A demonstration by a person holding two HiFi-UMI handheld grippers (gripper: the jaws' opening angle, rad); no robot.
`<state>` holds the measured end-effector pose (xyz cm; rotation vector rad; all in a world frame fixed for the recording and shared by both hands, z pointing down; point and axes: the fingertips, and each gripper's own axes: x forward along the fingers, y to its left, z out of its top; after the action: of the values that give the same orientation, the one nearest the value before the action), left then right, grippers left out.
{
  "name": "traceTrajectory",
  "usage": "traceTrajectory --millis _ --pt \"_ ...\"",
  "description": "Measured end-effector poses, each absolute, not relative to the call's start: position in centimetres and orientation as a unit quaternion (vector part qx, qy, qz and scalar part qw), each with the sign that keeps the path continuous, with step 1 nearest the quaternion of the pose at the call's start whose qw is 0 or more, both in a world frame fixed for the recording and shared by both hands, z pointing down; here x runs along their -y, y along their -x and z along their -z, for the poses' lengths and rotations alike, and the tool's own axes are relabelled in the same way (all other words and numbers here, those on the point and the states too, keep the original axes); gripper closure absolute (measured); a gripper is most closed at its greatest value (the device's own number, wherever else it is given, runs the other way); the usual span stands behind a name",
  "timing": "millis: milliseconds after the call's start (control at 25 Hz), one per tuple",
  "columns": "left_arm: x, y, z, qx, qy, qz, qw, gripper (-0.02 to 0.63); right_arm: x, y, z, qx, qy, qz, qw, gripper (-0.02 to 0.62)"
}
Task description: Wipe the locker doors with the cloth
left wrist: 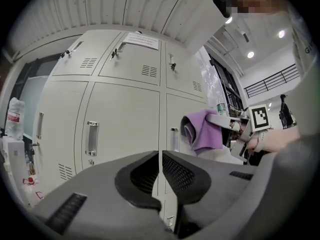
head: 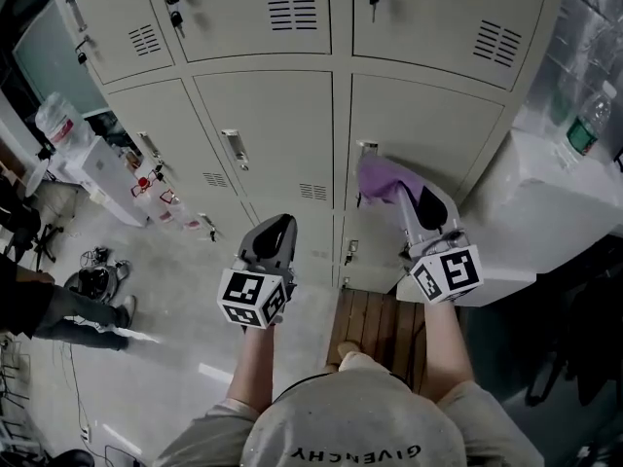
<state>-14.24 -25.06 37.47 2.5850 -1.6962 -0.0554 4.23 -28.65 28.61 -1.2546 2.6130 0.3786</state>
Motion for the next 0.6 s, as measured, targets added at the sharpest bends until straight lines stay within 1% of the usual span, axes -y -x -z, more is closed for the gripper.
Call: traceTrajectory --millis 240,440,600 --pt "27.5 14.5 -34.5 0.553 -0.832 0.039 0.015 0.588 31.8 -1.7 -22.1 -0.874 0.424 -0.212 0.109 0.525" --pt "28.3 14.2 -33.9 0.55 -0.834 0.042 0.006 0.588 34.2 -0.4 -18.7 -0.827 0.486 -0.259 0.112 0.525" --pt "28.6 14.5 -34.6 0.555 -0.83 0.043 0.018 0.588 35.8 1.2 -17.7 -0.807 0.507 -0.294 0.073 0.518"
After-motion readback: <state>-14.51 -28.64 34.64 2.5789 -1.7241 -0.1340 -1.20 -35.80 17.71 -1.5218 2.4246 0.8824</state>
